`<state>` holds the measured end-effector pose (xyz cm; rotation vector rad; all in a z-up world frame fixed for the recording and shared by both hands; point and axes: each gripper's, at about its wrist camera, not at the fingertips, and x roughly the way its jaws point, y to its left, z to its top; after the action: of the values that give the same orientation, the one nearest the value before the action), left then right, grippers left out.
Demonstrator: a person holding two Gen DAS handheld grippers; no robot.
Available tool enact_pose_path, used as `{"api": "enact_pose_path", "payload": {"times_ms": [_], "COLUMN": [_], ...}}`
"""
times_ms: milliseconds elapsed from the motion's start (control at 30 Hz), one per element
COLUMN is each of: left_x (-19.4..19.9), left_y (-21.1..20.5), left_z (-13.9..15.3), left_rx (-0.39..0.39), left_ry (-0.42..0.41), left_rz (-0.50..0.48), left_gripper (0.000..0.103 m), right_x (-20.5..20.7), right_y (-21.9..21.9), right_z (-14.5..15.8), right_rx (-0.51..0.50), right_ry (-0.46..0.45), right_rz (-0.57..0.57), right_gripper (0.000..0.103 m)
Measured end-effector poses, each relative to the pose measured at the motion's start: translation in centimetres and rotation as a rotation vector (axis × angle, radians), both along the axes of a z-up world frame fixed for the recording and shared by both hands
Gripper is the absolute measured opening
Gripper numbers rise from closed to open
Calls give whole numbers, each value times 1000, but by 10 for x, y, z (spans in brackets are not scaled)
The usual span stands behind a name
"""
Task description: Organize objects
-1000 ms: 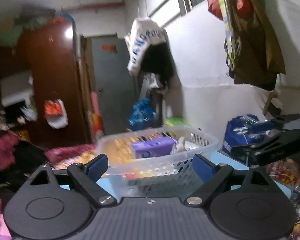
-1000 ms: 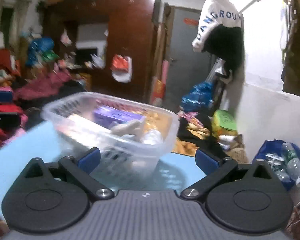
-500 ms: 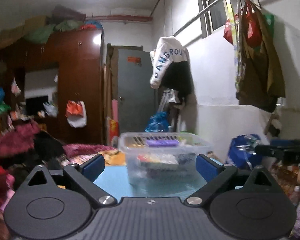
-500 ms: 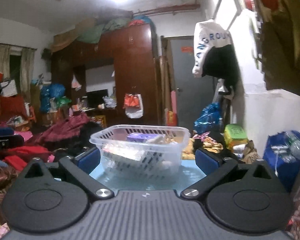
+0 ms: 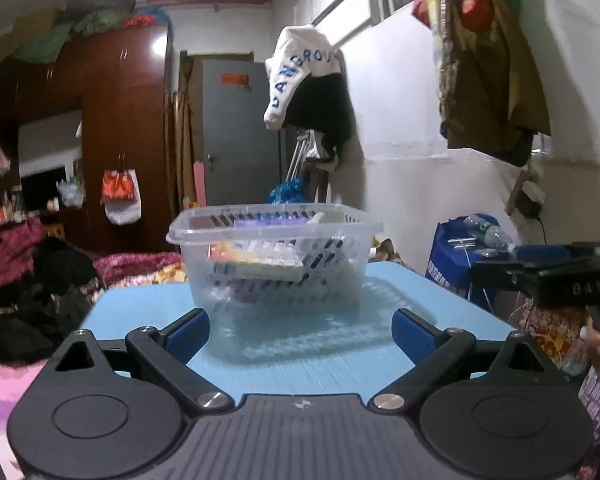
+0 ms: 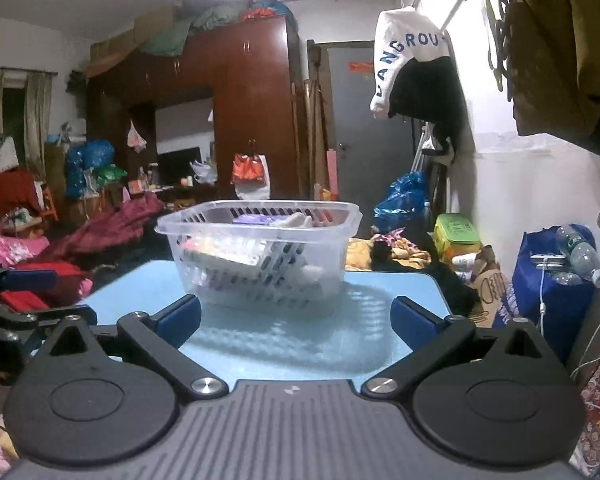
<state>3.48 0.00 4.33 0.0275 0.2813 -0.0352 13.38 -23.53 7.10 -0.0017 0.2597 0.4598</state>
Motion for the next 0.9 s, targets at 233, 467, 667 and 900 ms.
{"api": "enact_pose_path", "payload": {"times_ms": [233,467,667,900], "left_x": [0,5,7,8], "left_y": [-3,-8,-6,-8], "left_z": [3,1,3,4], "left_rx": [16,21,14,24], "left_ry": [-18,3,1,4], "left_rz": [30,21,30,30], "left_gripper": [99,99,99,99], "right_x": [-5,-5,-2,-1], "right_y": [-3,-2,-4,-4], "right_z": [-6,-7,-8,-8], "right_rx": [-14,-17,-7,-10], "right_ry": [-7,-1,6,14], "right_rz": [-5,-3,-6,-4], "right_gripper": [103,103,103,103]}}
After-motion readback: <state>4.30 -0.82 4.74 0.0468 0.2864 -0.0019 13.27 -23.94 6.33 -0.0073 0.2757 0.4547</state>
